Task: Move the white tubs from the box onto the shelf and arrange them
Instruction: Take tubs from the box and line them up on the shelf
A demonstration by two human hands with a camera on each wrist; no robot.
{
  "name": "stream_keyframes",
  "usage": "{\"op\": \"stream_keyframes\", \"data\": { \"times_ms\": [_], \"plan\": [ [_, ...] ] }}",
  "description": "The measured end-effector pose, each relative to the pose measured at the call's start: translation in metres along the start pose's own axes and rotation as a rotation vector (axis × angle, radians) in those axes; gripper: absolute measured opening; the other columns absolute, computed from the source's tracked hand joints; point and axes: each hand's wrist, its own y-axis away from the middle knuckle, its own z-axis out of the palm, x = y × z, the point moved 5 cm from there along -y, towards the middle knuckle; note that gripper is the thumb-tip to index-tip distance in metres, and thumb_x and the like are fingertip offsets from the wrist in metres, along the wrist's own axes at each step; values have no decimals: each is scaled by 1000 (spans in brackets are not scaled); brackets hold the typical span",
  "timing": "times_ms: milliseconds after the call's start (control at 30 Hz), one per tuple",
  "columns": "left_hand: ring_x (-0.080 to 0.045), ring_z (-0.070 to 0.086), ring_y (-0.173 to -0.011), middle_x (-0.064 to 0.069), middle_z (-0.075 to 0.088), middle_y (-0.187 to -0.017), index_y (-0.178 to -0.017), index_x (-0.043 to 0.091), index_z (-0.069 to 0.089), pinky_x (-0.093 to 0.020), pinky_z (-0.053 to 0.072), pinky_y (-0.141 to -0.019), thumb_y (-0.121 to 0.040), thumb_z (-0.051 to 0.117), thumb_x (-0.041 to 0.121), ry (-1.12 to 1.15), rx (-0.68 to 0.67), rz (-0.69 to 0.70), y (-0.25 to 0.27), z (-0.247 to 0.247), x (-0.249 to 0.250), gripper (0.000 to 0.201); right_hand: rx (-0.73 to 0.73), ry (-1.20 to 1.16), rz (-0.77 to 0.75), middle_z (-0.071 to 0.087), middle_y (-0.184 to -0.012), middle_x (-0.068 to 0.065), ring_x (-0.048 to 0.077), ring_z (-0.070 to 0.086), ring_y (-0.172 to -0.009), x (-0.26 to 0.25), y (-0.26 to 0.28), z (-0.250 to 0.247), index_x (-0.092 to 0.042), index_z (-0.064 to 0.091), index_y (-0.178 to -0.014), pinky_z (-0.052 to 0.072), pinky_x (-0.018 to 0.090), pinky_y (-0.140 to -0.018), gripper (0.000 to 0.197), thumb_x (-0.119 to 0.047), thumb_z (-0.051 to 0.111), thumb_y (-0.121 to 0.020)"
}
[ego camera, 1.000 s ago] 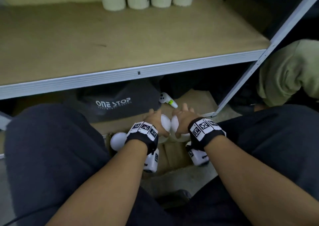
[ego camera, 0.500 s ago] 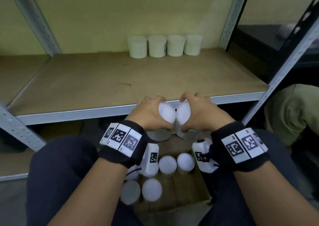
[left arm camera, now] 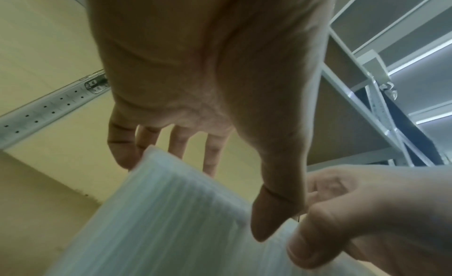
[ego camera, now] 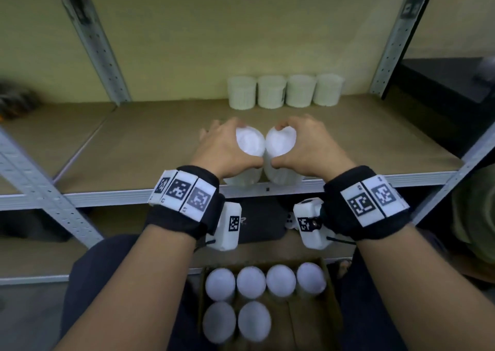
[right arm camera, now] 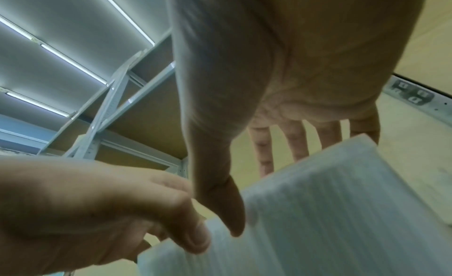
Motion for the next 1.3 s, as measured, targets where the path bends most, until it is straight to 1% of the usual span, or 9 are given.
{"op": "stream_keyframes", "data": {
  "times_ms": [167, 300, 467, 600, 733, 833, 933, 1067, 1300],
  "plan": [
    [-27, 44, -125, -4, 47, -133, -127, 24, 52, -37, 38, -103, -66, 77, 42, 21, -11, -49, -20, 4, -16, 69, -67, -25, 16, 50, -138, 3, 29, 42, -129, 7, -27, 25, -26, 54, -131, 37, 48, -107, 69, -40, 76, -67],
    [-24, 47, -123, -3, 48, -133, -126, 20, 53, -40, 37, -108, -69, 77, 39, 30, -35, -38, -27, 6, -20, 64, -54, -50, 13, 51, -138, 0, 27, 39, -129, 14, -36, 31, -26, 55, -129, 36, 46, -108, 64, -39, 74, -69],
    [-25, 46, -123, -2, 47, -134, -125, 24, 52, -38, 42, -100, -69, 77, 43, 25, -49, -42, -29, 7, -24, 65, -62, -39, -19, 49, -138, -2, 26, 37, -128, 17, -36, 32, -26, 53, -131, 35, 45, -108, 64, -38, 73, -72],
    [-23, 45, -124, -2, 45, -138, -128, 25, 51, -32, 41, -93, -71, 77, 44, 20, -71, -32, -27, 4, -23, 66, -101, -9, -35, 47, -139, -1, 27, 36, -130, 16, -34, 29, -26, 50, -135, 35, 42, -109, 66, -40, 73, -75],
    [-25, 36, -132, -1, 38, -141, -135, 25, 44, -36, 35, -103, -74, 73, 47, -32, -56, -34, -18, 0, -21, 71, -71, 50, -32, 39, -141, 6, 29, 32, -132, 17, -24, 13, -23, 47, -137, 31, 38, -107, 69, -39, 74, -77],
    [-23, 27, -133, 2, 36, -140, -129, 27, 48, -38, 31, -107, -79, 70, 43, -92, -4, 1, -9, -3, -18, 57, -43, 52, -37, 49, -131, 4, 24, 39, -127, 19, -17, 1, -22, 58, -125, 37, 33, -99, 49, -35, 72, -80],
    [-19, 36, -130, 1, 46, -135, -123, 22, 57, -26, 32, -97, -84, 67, 33, -112, -13, 63, -3, -2, -12, 41, -79, 65, -40, 56, -130, 4, 18, 52, -119, 20, -13, 0, -17, 65, -116, 39, 22, -86, 32, -23, 68, -84],
    [-18, 51, -121, -3, 56, -131, -121, 19, 62, -21, 34, -87, -90, 60, 19, -104, 20, 84, -1, -6, -10, 31, -89, 91, -74, 60, -127, 4, 17, 56, -115, 15, -15, 0, -16, 67, -113, 38, 20, -85, 28, -18, 66, -85],
    [-18, 55, -120, -5, 59, -130, -118, 17, 65, -27, 42, -96, -90, 61, 16, -82, 60, 38, -11, -16, -26, 28, -100, 116, -134, 61, -125, 5, 19, 58, -113, -1, -31, 12, -16, 66, -115, 40, 21, -85, 28, -19, 65, -87]
  ]
}}
